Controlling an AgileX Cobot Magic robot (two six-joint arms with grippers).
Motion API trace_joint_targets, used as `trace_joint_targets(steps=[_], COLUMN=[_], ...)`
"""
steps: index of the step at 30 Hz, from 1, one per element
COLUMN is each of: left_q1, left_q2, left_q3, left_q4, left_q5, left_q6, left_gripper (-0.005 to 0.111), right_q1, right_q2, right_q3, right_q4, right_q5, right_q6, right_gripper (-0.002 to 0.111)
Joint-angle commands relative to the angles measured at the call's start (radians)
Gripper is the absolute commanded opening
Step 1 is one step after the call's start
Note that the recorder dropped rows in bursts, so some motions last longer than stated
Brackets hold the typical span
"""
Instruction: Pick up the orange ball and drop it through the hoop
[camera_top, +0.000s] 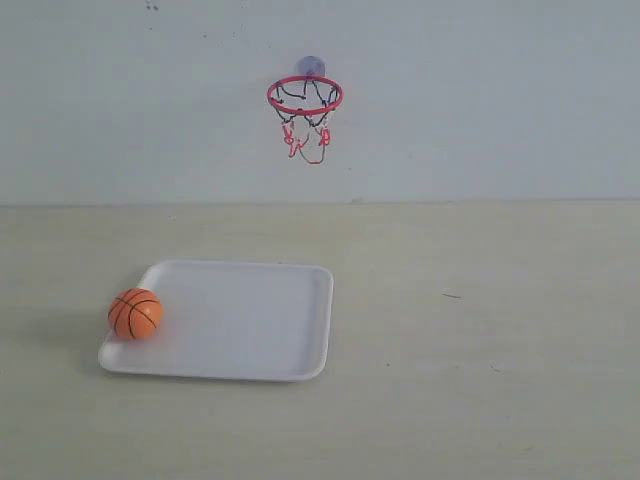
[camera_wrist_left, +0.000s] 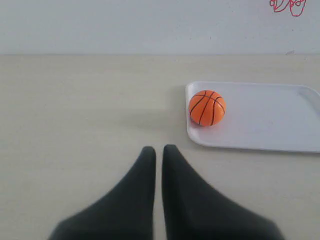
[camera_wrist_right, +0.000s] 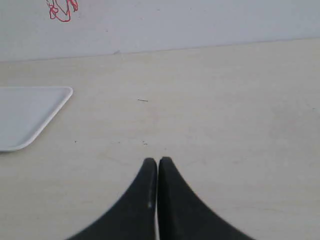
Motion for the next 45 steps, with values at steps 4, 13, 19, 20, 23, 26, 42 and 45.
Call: trace_joint_targets(steps=[4, 13, 19, 20, 23, 26, 42, 45], left_q1=[0.003, 0.003, 0.003, 0.003, 0.003, 0.003, 0.003, 0.003], left_q2=[-0.004, -0.004, -0.004, -0.004, -0.004, -0.004, -0.004, -0.004], left_q3=[0.004, 0.004, 0.004, 0.004, 0.004, 0.004, 0.004, 0.004], left_q4=[0.001, 0.001, 0.001, 0.001, 0.001, 0.001, 0.015, 0.015], left_q5=[-0.003, -0.003, -0.003, -0.003, -0.003, -0.003, -0.520, -0.798], left_q6=[-0.002, -0.002, -0.002, -0.002, -0.002, -0.002, -0.004, 0.006], left_gripper=[0.004, 0.004, 0.004, 0.004, 0.004, 0.004, 0.004, 0.004], right_q1=[0.001, 0.001, 0.001, 0.001, 0.001, 0.001, 0.001, 0.001], right_q2=[-0.004, -0.004, -0.004, -0.004, -0.004, -0.004, -0.004, -0.004], right_q3=[0.000, 0.000, 0.000, 0.000, 0.000, 0.000, 0.000, 0.000], right_q4=[-0.001, -0.001, -0.001, -0.001, -0.001, -0.001, -0.001, -0.001], right_q5=[-0.003, -0.005, -0.005, -0.005, -0.008, -0.008, -0.008, -0.008], right_q6=[-0.002, -0.002, -0.002, -0.002, -0.002, -0.002, -0.002, -0.002], right_gripper=[0.000, 0.000, 0.000, 0.000, 0.000, 0.000, 0.000, 0.000])
